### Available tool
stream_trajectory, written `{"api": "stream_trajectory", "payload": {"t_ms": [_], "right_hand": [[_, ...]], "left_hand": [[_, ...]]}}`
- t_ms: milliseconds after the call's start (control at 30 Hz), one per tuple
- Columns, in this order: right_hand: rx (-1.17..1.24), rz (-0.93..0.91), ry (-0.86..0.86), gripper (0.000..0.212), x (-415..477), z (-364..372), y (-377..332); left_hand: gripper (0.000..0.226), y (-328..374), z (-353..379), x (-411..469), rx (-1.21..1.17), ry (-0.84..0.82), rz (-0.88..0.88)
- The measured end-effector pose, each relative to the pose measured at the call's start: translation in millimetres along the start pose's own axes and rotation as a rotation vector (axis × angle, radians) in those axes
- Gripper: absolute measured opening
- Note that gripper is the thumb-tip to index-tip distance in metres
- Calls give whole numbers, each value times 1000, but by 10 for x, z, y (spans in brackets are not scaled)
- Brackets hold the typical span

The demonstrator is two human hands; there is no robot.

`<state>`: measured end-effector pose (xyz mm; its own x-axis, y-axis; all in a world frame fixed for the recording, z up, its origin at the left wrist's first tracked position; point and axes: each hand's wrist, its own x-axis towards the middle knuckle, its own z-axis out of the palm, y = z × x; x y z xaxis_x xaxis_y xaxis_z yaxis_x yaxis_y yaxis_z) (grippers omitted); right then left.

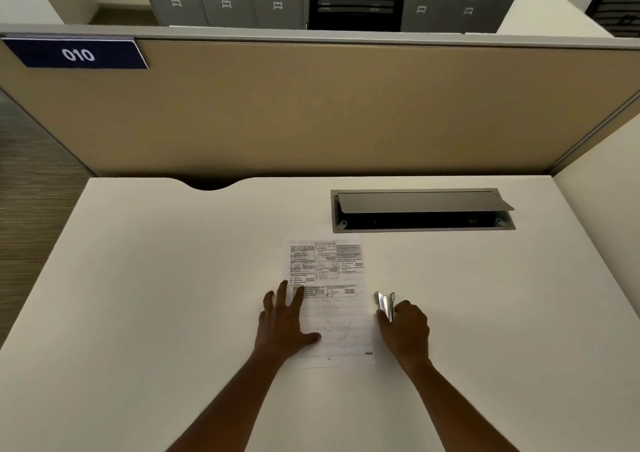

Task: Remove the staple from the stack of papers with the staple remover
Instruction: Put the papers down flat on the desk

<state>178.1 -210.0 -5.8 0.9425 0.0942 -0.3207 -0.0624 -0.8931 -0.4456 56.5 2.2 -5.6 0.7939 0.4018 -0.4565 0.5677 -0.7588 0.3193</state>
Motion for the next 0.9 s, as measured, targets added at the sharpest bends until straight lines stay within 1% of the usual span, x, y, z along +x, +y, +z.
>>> {"api": "stream_trajectory", "payload": {"t_ms": [200, 467, 700, 900], "right_hand": [[27, -14, 33, 29, 235, -24, -89], [79, -16, 44, 28, 613, -22, -188], [115, -46, 45, 35, 530, 67, -58], [151, -65, 113, 22, 383, 134, 74]], "left_hand": [[105, 14, 45, 59, 62, -7, -26], [106, 42, 57, 115, 40, -15, -37], [105, 52, 31, 129, 43, -21, -35], [105, 56, 26, 114, 35, -28, -35]]}}
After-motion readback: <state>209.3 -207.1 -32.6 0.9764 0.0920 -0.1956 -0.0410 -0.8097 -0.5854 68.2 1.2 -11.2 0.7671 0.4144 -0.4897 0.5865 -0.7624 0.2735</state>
